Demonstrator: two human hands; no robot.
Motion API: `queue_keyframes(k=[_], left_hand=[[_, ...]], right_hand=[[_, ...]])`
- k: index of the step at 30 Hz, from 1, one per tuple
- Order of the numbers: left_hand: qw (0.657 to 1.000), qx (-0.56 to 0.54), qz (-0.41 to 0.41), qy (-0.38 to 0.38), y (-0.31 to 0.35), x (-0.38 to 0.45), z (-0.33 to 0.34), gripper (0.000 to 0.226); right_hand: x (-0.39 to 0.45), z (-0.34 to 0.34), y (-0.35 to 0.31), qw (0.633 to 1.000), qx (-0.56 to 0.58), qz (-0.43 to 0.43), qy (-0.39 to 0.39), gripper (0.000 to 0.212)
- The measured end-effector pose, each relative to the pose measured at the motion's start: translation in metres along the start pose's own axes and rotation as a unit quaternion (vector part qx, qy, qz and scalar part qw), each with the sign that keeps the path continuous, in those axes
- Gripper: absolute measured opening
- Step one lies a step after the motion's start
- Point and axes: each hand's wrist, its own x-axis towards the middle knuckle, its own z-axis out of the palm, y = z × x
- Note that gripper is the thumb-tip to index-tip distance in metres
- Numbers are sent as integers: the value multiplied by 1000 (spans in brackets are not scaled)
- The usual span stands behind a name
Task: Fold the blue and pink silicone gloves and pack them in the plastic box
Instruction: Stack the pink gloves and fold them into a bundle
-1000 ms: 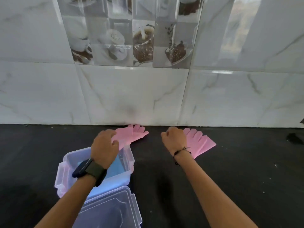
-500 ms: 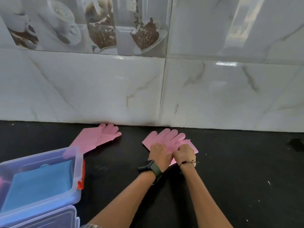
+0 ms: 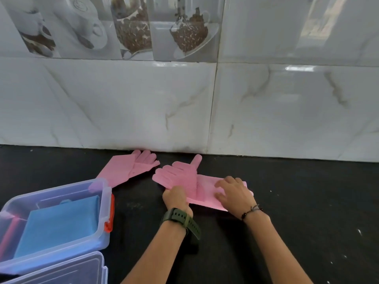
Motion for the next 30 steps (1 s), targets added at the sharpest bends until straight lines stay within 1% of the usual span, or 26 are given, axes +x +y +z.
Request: queue_keyframes(k=[3, 5, 8, 10, 12, 13, 14, 17, 19, 21, 23, 24, 25, 26, 27, 28, 29, 30], left_hand=[[999, -26, -7, -27, 8, 1, -14, 47], [997, -34, -5, -70, 13, 0, -23, 48], [989, -40, 14, -143, 17, 1, -32, 48], [985, -35, 26, -170, 16, -2, -34, 49], [982, -27, 34, -185, 13, -3, -36, 49], [980, -27, 37, -196, 12, -3, -37, 48], [977, -26, 38, -208, 13, -3, -37, 47], [970, -9, 42, -239, 19, -5, -33, 46], [968, 34, 39, -247, 20, -7, -34, 48], [960, 75, 2, -270, 20, -4, -38, 49], [934, 189, -14, -302, 19, 2, -43, 50], [914, 270, 1, -304, 19, 2, -43, 48], [895, 340, 35, -287, 18, 2, -42, 42], [882, 390, 77, -252, 18, 2, -40, 34], [877, 416, 114, -213, 19, 2, -37, 27], [870, 432, 151, -184, 21, 1, -34, 23], [856, 450, 195, -164, 22, 3, -32, 27], [837, 470, 235, -151, 23, 4, -31, 37]], right_hand=[[-31, 11, -16, 999, -31, 16, -18, 29], [-52, 20, -29, 998, -55, 24, -20, 24], [-73, 32, -46, 997, -60, 37, -36, 23], [-81, 36, -54, 996, -65, 44, -43, 20], [-84, 34, -55, 997, -54, 46, -28, 12], [-83, 29, -55, 997, -61, 41, -18, 13], [-81, 24, -53, 996, -83, 26, -11, 18], [-79, 5, -56, 988, -147, -29, -36, 29], [-90, -5, -68, 988, -143, -33, -48, 30], [-109, -3, -89, 991, -115, -29, -55, 30], [-125, 8, -117, 992, -72, -28, -97, 28], [-127, 16, -130, 990, -50, -26, -126, 30], [-126, 23, -140, 987, -31, -14, -156, 33], [-122, 31, -145, 984, -14, -1, -180, 33], [-119, 38, -146, 982, -10, 1, -188, 31], [-114, 42, -144, 984, -21, -5, -176, 31], [-110, 45, -139, 988, -38, -9, -149, 31], [-107, 48, -133, 992, -51, -8, -114, 30]])
